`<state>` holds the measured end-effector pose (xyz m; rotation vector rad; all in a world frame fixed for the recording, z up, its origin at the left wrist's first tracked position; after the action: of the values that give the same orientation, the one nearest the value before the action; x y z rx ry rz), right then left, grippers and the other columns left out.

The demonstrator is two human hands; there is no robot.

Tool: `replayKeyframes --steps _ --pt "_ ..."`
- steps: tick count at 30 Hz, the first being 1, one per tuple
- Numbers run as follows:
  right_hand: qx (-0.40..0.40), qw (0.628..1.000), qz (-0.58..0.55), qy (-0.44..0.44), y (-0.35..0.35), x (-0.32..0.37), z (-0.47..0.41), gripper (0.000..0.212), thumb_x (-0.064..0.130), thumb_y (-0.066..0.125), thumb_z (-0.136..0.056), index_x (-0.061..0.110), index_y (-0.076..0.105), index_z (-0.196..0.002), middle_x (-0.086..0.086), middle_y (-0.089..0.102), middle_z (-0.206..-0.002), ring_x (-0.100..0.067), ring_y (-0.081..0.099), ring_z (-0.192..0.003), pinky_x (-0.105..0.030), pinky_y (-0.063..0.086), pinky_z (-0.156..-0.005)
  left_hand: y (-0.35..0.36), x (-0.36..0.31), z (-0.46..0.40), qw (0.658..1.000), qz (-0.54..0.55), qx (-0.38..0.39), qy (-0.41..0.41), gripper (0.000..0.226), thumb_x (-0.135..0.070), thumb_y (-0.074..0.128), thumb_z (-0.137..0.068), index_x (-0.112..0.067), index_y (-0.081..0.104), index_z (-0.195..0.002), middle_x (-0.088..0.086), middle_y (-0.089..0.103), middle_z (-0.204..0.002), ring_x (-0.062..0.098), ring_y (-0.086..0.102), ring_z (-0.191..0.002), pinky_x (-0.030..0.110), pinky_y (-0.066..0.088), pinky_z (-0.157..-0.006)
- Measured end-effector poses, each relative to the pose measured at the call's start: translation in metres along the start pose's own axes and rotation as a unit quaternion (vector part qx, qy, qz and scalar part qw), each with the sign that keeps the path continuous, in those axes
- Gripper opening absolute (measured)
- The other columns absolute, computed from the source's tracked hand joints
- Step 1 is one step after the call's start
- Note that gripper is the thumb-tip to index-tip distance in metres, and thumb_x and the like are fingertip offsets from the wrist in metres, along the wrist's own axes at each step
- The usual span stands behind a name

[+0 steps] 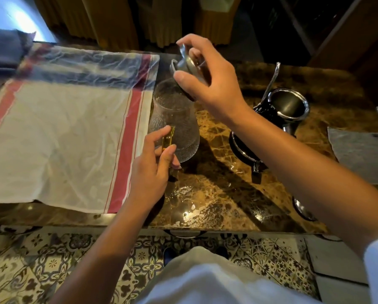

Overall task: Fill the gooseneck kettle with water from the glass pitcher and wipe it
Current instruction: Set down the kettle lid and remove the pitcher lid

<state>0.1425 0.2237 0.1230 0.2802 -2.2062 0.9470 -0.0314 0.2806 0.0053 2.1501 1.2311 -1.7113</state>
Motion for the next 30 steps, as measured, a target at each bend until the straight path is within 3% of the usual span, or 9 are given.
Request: replayKeyframes --steps 3,7,11,12,15,18,25,30 --pt "0.010 1.000 -0.026 -0.003 -0.024 0.014 0.016 0.057 0.045 0.059 -0.094 0.011 0.055 -0.139 0.005 0.062 -0.107 0.001 0.060 -0.090 -0.016 0.045 -0.082 0.000 0.001 0.000 1.000 0.009 0.006 -0.010 0.044 -0.037 0.046 -0.106 -0.021 0.043 -0.147 -0.003 0.072 -0.077 0.013 0.075 -0.071 0.052 0.059 -0.067" --pt "0.060 0.998 0.022 0.024 -0.041 0.018 0.055 0.069 0.061 0.052 -0.088 0.020 0.053 -0.144 0.005 0.059 -0.119 -0.005 0.059 -0.105 -0.017 0.046 -0.087 0.000 0.003 0.001 1.000 0.009 0.008 -0.012 0.040 -0.033 0.048 -0.108 -0.025 0.041 -0.146 -0.001 0.072 -0.078 0.015 0.074 -0.071 0.055 0.059 -0.067" --pt "0.113 0.989 0.024 0.095 -0.042 0.000 0.117 0.082 0.086 0.039 -0.084 0.035 0.046 -0.147 0.001 0.058 -0.127 -0.014 0.063 -0.109 -0.036 0.056 -0.089 0.001 0.004 0.002 1.000 0.009 0.004 -0.017 0.039 -0.025 0.049 -0.109 -0.021 0.041 -0.147 0.001 0.072 -0.080 0.019 0.074 -0.071 0.056 0.059 -0.064" --pt "0.129 0.985 0.023 0.114 -0.039 -0.006 0.133 0.084 0.092 0.034 -0.082 0.040 0.045 -0.147 0.002 0.058 -0.127 -0.014 0.063 -0.109 -0.036 0.056 -0.089 0.001 0.005 0.002 1.000 0.006 0.001 -0.018 0.039 -0.024 0.050 -0.109 -0.021 0.042 -0.147 0.001 0.073 -0.080 0.019 0.075 -0.072 0.056 0.059 -0.065" --pt "0.149 0.975 0.037 0.159 -0.030 -0.025 0.175 0.071 0.081 0.043 -0.085 0.045 0.045 -0.147 0.011 0.057 -0.126 -0.002 0.058 -0.111 -0.027 0.048 -0.090 0.002 0.005 0.002 1.000 0.010 -0.004 -0.023 0.038 -0.025 0.050 -0.109 -0.022 0.043 -0.147 0.001 0.074 -0.080 0.015 0.076 -0.074 0.055 0.060 -0.070" --pt "0.153 0.969 0.075 0.177 -0.022 -0.039 0.198 0.066 0.065 0.055 -0.087 0.045 0.045 -0.148 0.016 0.055 -0.129 -0.003 0.055 -0.116 -0.033 0.049 -0.095 0.002 0.005 0.002 1.000 0.016 0.001 -0.026 0.037 -0.026 0.049 -0.110 -0.024 0.043 -0.147 0.002 0.074 -0.080 0.016 0.076 -0.075 0.056 0.060 -0.072" --pt "0.162 0.962 0.109 0.190 -0.002 -0.052 0.218 0.072 0.072 0.062 -0.083 0.047 0.044 -0.148 0.015 0.053 -0.135 -0.007 0.053 -0.121 -0.043 0.052 -0.098 0.002 0.005 0.003 0.999 0.015 0.000 -0.034 0.038 -0.030 0.049 -0.109 -0.025 0.043 -0.146 0.003 0.074 -0.078 0.023 0.075 -0.072 0.057 0.059 -0.069" --pt "0.188 0.953 0.158 0.179 0.010 -0.055 0.223 0.077 0.076 0.061 -0.082 0.046 0.041 -0.150 0.015 0.051 -0.137 -0.010 0.049 -0.124 -0.038 0.048 -0.098 0.003 0.004 0.003 1.000 0.010 0.000 -0.028 0.039 -0.034 0.047 -0.108 -0.026 0.042 -0.146 0.002 0.073 -0.078 0.026 0.073 -0.069 0.060 0.056 -0.065"
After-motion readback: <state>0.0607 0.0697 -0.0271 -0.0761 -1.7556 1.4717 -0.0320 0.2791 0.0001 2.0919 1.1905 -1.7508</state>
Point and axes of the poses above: each hand's wrist, its own z-axis away from the middle knuckle, its own y-axis out of the palm, x = y × z, the point moved 7 cm from there along -z, towards the middle knuckle
